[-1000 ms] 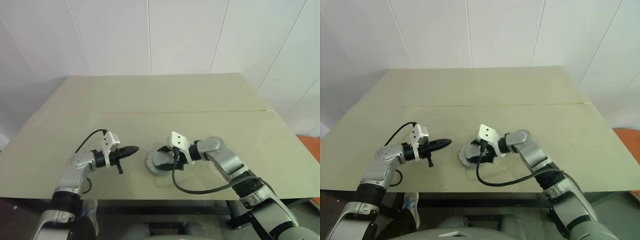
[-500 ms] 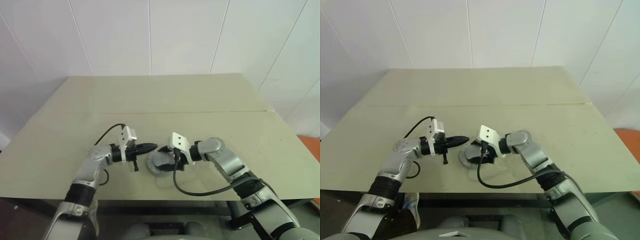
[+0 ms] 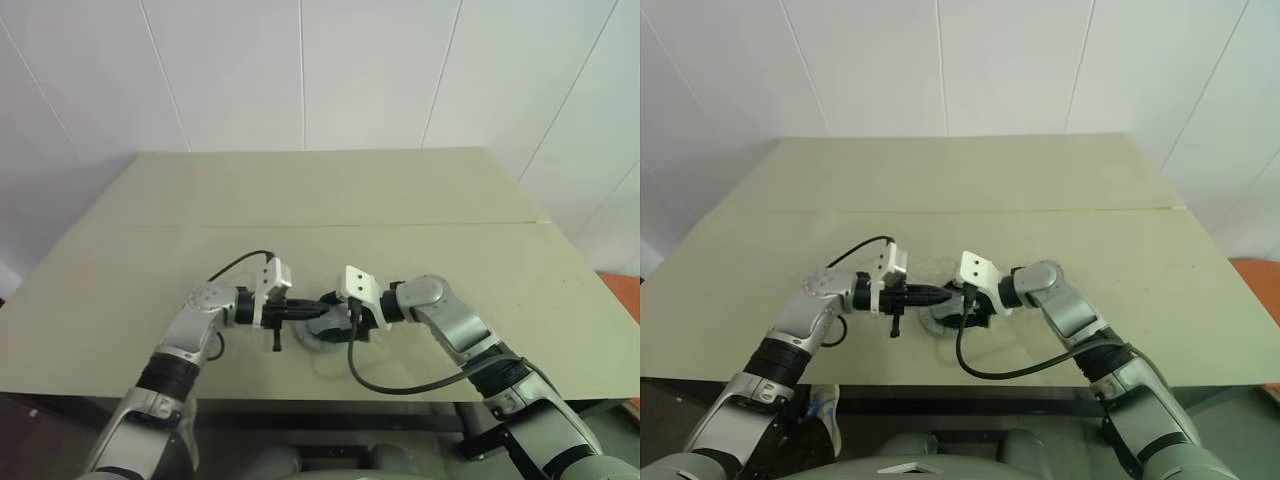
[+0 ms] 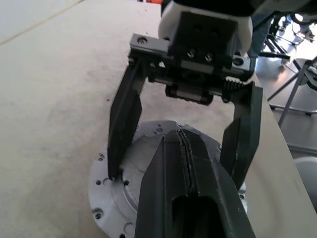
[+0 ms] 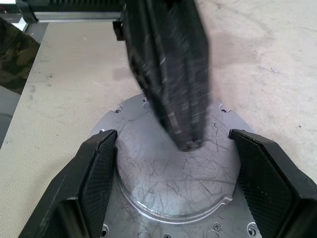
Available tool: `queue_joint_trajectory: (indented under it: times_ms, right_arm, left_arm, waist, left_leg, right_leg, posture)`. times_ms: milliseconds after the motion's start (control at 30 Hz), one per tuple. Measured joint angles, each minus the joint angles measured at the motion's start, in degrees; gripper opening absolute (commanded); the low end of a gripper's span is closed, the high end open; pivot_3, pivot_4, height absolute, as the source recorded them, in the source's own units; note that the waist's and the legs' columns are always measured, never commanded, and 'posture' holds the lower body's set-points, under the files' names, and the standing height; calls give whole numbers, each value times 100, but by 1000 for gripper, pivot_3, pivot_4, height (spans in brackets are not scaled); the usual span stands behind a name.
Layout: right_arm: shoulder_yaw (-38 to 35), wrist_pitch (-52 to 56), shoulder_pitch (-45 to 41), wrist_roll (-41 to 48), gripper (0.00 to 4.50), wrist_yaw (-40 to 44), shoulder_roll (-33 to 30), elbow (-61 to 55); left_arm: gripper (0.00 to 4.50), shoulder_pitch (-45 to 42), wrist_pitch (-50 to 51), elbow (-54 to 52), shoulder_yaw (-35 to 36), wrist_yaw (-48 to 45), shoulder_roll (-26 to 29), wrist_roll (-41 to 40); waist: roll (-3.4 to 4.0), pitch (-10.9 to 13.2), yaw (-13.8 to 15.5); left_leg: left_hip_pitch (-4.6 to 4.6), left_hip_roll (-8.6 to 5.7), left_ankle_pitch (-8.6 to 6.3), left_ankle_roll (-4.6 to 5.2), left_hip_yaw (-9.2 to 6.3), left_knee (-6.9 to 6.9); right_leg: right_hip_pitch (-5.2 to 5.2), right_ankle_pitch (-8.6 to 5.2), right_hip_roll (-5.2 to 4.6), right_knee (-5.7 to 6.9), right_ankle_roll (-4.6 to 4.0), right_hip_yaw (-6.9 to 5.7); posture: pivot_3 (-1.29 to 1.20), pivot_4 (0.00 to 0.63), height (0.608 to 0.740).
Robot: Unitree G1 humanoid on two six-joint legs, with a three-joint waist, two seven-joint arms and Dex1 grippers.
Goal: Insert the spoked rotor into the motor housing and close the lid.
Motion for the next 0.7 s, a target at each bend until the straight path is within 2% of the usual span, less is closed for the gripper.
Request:
queue_joint_trajectory:
  times_ms: [167,233,300,500,700]
  right_arm:
    - [-1,3,0,0,3232,-24,-1,0]
    - [-24,37,4,14,3977,-39,4,0]
    - [-94,138,11,36,4470,-95,4,-2]
    - [-229,324,63,65,4470,-138,-3,-161]
    - [-717,1312,156,654,4470,-187,124,-438]
  left_arm:
    - [0,5,-69,15,-179,-18,113,205]
    - [0,5,-78,16,-179,-3,110,214]
    - [0,5,-77,16,-186,13,110,225]
    - [0,15,-52,-35,-197,50,110,225]
    - [0,16,-40,-91,-200,76,111,225]
  waist:
    - [1,2,15]
    - [2,4,18]
    - [5,7,30]
    - [6,9,65]
    - [2,42,78]
  left_leg:
    - [-3,3,0,-1,0,-2]
    - [-6,4,0,-1,0,-2]
    - [-6,4,0,-1,0,-2]
    - [-7,6,0,0,0,-5]
    - [-17,7,0,0,0,-3]
  right_leg:
    - [2,-1,1,0,-1,1]
    - [11,-2,1,0,-1,1]
    - [9,-2,1,0,-1,1]
    - [-14,-1,3,1,0,1]
    - [-22,-1,3,2,0,1]
  posture:
    - [0,0,740]
    - [0,0,740]
    - [0,0,740]
    - [0,0,740]
    - [0,0,740]
